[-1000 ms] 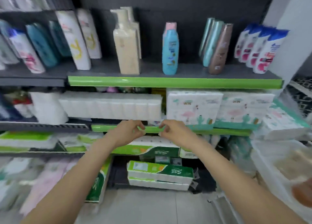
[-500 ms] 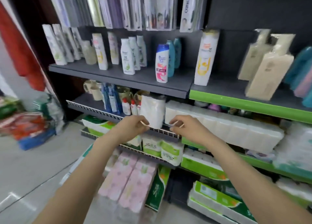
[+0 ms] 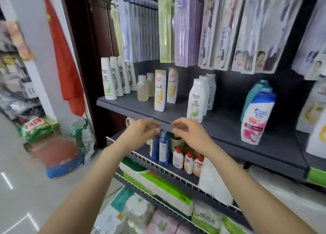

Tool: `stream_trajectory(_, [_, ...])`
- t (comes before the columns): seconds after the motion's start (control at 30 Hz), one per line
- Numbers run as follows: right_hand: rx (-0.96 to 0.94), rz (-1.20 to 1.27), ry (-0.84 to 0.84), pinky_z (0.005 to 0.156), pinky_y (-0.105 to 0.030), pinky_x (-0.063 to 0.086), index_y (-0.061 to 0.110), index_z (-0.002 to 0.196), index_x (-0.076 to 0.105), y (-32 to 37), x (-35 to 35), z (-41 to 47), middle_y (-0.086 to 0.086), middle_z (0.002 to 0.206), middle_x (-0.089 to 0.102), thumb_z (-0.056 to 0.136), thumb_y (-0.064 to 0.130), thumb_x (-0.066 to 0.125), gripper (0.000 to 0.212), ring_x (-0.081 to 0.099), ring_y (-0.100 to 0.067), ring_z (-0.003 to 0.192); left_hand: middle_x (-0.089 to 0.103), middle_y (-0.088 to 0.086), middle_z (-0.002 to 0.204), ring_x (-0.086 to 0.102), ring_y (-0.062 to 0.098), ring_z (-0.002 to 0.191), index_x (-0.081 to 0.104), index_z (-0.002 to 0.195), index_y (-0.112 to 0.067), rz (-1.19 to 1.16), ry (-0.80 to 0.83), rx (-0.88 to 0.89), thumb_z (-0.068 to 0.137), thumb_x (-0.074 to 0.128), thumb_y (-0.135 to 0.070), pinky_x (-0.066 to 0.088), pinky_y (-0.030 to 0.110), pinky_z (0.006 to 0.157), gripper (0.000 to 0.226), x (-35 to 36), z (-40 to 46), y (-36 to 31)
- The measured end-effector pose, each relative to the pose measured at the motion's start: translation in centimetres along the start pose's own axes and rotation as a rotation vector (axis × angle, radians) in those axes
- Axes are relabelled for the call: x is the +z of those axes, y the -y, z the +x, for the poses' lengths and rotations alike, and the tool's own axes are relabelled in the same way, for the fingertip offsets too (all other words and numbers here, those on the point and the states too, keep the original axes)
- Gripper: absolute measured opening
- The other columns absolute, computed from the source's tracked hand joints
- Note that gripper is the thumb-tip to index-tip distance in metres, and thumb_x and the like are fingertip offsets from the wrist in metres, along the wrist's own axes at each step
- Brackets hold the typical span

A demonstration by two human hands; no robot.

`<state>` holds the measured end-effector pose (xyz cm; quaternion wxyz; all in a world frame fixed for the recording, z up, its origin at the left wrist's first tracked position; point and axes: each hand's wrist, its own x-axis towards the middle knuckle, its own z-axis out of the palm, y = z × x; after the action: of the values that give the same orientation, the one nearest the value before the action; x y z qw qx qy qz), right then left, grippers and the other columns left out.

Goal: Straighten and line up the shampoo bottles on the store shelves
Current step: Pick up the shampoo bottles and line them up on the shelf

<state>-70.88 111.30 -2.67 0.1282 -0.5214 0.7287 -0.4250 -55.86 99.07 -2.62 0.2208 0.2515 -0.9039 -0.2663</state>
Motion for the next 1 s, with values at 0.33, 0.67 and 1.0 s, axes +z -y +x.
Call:
stream_trajectory(0.33, [0.089,0.049,-0.234,0.071,-0.017,0.042,0.019,0.119,0.06,2.1,6.7,15.1,0.001,0.108,0.061,0.092,0.018,0.057,0.027,0.057,-0.01,0.091,0.07,-0.002,0.086,0.067,0.008,0.079,0.062,0.103,-0.021,-0.267,-0.153,0.002,0.093,0.054,-0.023,0.049,0.02,0.072,0.013,-7.0,11.6,10.9])
stream_trajectory(0.67, [0.167,-0.073,-0.624,0.079,-0.027,0.046,0.014,0.122,0.048,2.1,8.6,21.4,-0.007,0.118,0.052,0.088,0.015,0.063,0.037,0.056,-0.016,0.1,0.064,-0.005,0.095,0.058,-0.001,0.079,0.062,0.109,-0.021,-0.392,-0.052,0.162,0.092,0.054,-0.022,0.04,0.004,0.064,0.019,-7.9,21.2,13.9])
stream_trajectory(1.0, [0.195,0.044,-0.558,0.063,-0.008,0.04,0.015,0.129,0.047,1.7,6.6,23.7,0.008,0.108,0.054,0.091,0.019,0.061,0.041,0.054,-0.003,0.09,0.053,0.005,0.131,0.052,0.014,0.114,0.04,0.138,-0.018,-0.513,0.109,0.242,0.093,0.053,-0.016,0.043,0.026,0.097,0.047,-6.0,25.3,11.9])
